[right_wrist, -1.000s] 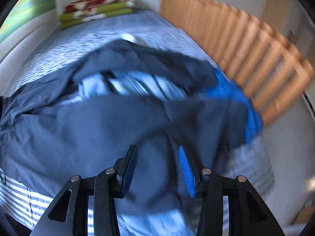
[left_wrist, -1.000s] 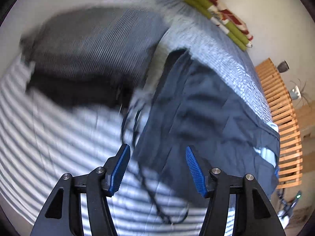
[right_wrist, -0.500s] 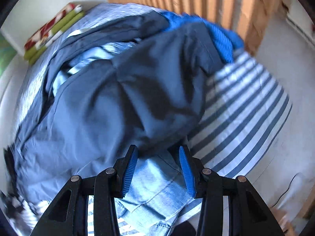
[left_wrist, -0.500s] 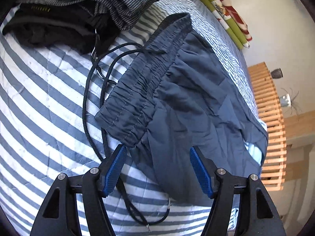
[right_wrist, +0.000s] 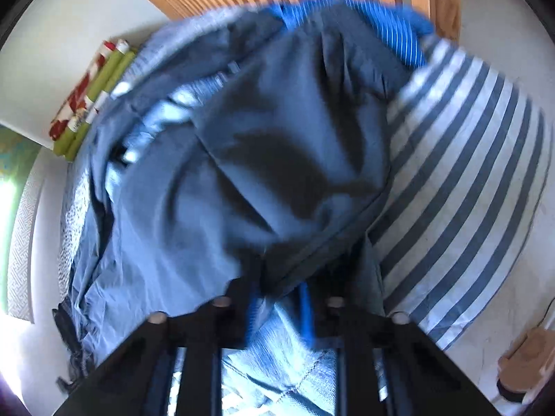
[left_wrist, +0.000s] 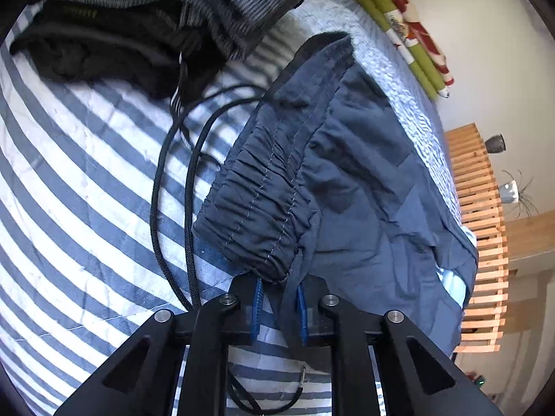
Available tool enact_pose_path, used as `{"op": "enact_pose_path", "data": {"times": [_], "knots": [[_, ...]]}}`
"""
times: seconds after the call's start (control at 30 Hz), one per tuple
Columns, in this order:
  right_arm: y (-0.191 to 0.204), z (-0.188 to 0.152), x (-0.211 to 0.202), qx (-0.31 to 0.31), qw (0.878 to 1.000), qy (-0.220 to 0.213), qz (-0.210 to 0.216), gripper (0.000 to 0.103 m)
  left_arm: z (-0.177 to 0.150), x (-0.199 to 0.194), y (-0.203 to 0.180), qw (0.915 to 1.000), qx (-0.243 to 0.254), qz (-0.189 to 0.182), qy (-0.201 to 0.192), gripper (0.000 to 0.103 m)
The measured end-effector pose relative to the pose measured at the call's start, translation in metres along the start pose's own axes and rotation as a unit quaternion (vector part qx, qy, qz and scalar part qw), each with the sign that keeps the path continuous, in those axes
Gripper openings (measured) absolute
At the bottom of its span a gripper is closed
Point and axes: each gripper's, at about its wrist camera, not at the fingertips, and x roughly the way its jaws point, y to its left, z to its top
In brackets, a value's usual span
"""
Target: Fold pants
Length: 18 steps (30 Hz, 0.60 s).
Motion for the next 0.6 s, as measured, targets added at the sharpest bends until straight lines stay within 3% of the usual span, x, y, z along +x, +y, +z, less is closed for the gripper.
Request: {"op": "enact_pose_path", "data": {"times": [0.13, 0.2, 0.37, 0.6], "knots": [[0.022, -0.004, -0.032, -0.048, 0.996, -0.079, -0.01, 0.009, 0.0, -0.022, -0.009, 0.9997, 0.011, -0.013, -0.018, 0.013], [0.034, -0.006, -0.051, -0.066, 0.991, -0.116, -0.025, 0.001, -0.001, -0.035, -0.015, 0.9992, 0.024, -0.015, -0.029, 0.012], [0.062, 0.003, -0.093, -0.078, 0.98, -0.183, 0.004, 0.001, 0.009, -0.065, -0.034, 0.9974, 0.044, -0.026, -0.05, 0.012], [0.143, 0.063, -0.106, -0.113, 0.965, -0.236, -0.004, 0.001, 0.063, -0.08, -0.078, 0.9948, 0.075, -0.009, -0.069, 0.012]]}}
